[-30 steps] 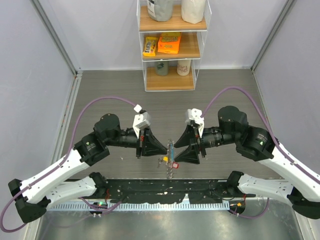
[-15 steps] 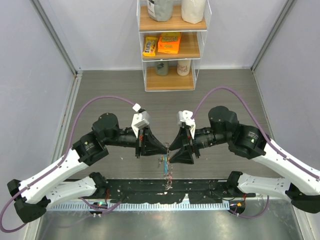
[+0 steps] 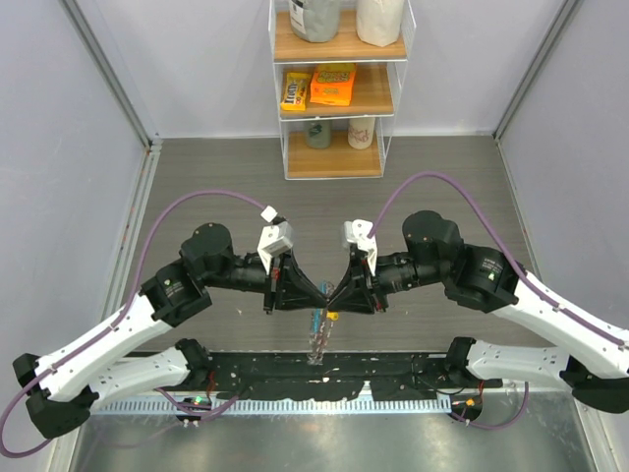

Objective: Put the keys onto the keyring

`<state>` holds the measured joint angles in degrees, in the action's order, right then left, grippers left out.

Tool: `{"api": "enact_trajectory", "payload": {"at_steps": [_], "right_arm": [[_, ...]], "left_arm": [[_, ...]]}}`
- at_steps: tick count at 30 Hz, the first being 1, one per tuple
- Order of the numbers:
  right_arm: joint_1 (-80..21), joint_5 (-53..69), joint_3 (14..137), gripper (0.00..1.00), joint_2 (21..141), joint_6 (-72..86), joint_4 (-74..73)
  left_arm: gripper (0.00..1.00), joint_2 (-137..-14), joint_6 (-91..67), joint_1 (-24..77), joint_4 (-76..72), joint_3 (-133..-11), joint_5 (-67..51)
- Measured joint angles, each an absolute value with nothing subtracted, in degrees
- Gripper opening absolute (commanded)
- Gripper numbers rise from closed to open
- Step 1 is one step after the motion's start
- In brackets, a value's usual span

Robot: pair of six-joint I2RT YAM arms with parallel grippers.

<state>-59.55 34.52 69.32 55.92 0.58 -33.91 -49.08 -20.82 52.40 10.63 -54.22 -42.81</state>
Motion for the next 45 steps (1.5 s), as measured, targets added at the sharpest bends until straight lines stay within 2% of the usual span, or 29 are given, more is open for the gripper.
{"api": "enact_trajectory", "payload": {"at_steps": [8, 9, 11, 12, 15, 18, 27, 39, 45], "right_arm": [[-61.8, 32.2, 69.2, 0.06, 55.6, -0.2, -33.6], [-62.1, 32.0, 68.8, 0.06, 55.2, -0.4, -33.1], [-62.5, 31.9, 67.6, 0.06, 54.0, -0.7, -31.6], [-62.6, 31.9, 66.8, 0.06, 53.1, -0.8, -30.3], [-63.0, 32.5, 65.2, 0.06, 50.8, -1.1, -28.5], [-63.2, 34.0, 63.7, 0.06, 47.9, -1.2, -26.7], [-63.3, 46.8, 60.4, 0.06, 43.0, 0.4, -17.7], [-63.3, 67.7, 61.5, 0.06, 48.6, 5.9, -11.5], [-63.6, 75.0, 57.2, 0.06, 48.4, 12.9, -1.8]], "left_arm": [[0.0, -48.9, -21.7, 52.6, 10.9, -54.4, -44.9], [0.04, -48.9, -22.1, 52.6, 10.8, -54.4, -45.2], [0.27, -48.8, -22.5, 52.8, 10.4, -54.5, -45.3], [0.33, -48.8, -22.7, 52.9, 9.9, -54.5, -45.3], [0.46, -47.9, -23.7, 52.8, 9.2, -54.7, -44.4], [0.55, -45.7, -23.9, 52.8, 8.6, -54.8, -42.8], [0.59, -35.3, -25.6, 52.8, 1.9, -50.3, -40.1], [0.59, -34.0, -27.1, 52.8, -3.5, -44.0, -41.4], [0.59, -32.1, -27.0, 52.8, -3.9, -43.3, -43.5]]}}
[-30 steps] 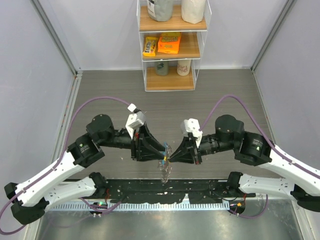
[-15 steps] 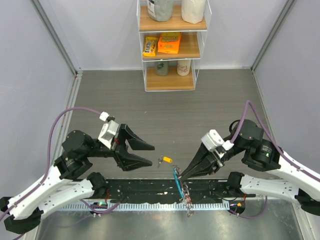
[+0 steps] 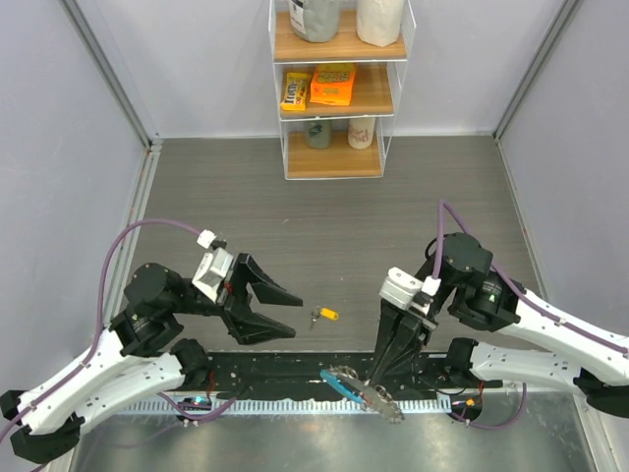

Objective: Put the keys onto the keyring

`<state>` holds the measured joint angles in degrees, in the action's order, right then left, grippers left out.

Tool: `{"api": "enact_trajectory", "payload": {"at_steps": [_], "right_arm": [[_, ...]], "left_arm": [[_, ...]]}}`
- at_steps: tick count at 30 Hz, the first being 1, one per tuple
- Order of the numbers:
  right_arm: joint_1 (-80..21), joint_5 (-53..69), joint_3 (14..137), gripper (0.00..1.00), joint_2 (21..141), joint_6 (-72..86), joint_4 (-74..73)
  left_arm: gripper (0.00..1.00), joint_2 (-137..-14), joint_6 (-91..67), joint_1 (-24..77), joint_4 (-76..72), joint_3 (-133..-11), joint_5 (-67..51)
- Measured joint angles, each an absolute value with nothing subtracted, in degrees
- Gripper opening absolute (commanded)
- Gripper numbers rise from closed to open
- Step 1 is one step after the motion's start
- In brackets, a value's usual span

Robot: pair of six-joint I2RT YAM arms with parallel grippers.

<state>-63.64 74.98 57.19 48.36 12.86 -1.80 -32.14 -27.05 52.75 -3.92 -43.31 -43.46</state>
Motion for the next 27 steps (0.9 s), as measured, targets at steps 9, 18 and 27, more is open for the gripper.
{"api": "enact_trajectory", "payload": {"at_steps": [9, 18, 27], "right_arm": [[-68.3, 79.4, 55.9, 0.06, 48.8, 15.4, 3.7], [-70.1, 79.9, 55.9, 0.06, 50.4, 15.4, 4.3], [-70.8, 79.9, 55.9, 0.06, 50.3, 14.4, 3.7]], "left_arm": [[0.59, -31.7, -27.1, 52.8, -5.0, -42.2, -46.1], [0.59, -31.7, -28.0, 52.8, -6.4, -41.4, -46.7], [0.6, -33.3, -28.2, 52.8, -7.1, -41.4, -47.2]]}}
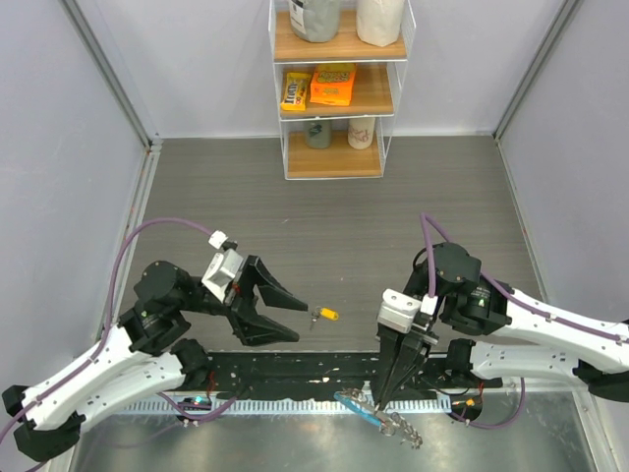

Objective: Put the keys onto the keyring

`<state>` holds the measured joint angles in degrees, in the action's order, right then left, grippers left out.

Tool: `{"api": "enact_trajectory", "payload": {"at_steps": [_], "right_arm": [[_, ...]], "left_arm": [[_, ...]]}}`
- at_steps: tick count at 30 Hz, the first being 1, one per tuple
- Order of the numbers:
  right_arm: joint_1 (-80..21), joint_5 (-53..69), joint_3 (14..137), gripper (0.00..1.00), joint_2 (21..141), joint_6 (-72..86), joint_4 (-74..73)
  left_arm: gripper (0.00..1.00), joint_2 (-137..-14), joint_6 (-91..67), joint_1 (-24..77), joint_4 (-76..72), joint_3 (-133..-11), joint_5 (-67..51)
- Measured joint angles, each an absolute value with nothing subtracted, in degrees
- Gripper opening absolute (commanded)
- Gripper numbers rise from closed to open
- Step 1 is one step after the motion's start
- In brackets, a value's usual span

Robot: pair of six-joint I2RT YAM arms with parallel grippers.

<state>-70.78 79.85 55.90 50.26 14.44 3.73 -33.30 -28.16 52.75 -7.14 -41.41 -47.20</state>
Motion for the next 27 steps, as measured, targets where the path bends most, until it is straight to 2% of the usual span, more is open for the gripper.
{"api": "enact_trajectory", "payload": {"at_steps": [15, 27], "right_arm": [[-70.8, 79.6, 55.9, 0.06, 49.0, 10.5, -2.5], [-70.8, 77.8, 61.5, 0.06, 49.3, 7.3, -9.5]], "left_arm": [[0.61, -36.2, -29.6, 52.8, -10.7, -41.3, -48.8], [0.85, -37.4, -36.8, 52.8, -25.8, -36.8, -54.9]]}}
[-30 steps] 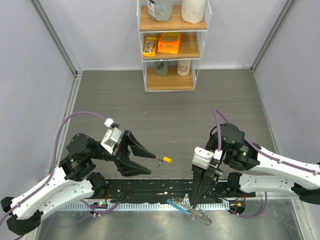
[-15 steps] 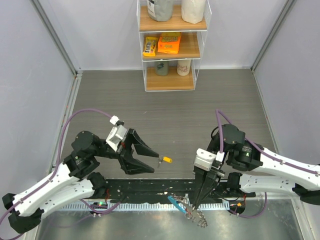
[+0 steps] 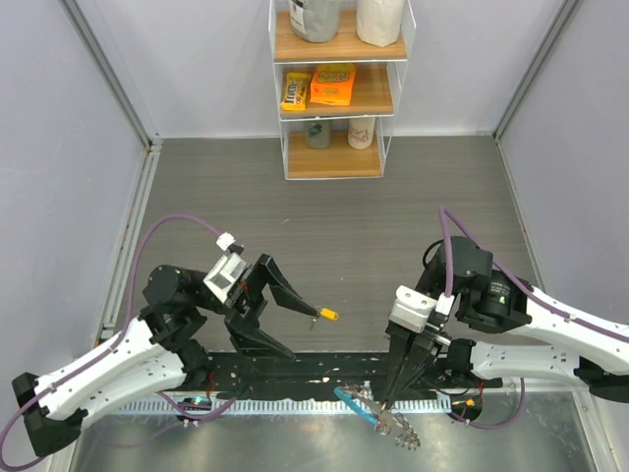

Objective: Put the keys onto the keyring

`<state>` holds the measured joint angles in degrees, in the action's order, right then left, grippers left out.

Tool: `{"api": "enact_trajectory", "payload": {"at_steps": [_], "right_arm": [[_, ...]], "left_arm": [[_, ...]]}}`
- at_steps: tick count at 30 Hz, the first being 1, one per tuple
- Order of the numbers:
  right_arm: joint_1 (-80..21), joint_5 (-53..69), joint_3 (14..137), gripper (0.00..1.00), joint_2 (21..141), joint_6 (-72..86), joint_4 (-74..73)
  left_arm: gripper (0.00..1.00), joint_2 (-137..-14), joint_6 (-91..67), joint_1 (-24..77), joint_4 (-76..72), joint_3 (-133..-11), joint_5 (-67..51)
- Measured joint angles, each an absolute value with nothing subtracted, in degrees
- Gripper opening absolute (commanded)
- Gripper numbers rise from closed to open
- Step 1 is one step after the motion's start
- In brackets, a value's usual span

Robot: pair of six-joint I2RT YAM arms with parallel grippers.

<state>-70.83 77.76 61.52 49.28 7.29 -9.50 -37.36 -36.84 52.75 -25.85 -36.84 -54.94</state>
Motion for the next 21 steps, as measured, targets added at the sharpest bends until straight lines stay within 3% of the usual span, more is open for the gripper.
{"api": "enact_trajectory", "payload": {"at_steps": [11, 21], "right_arm": [[-70.8, 77.2, 68.0, 0.06, 53.3, 6.9, -10.9], [-70.8, 75.2, 77.1, 0.06, 57.4, -1.5, -20.9]], "left_arm": [[0.88, -41.5, -40.6, 54.1, -35.9, -35.9, -57.9], [0.91, -44.2, -41.6, 59.1, -37.6, -35.9, -59.2]]}}
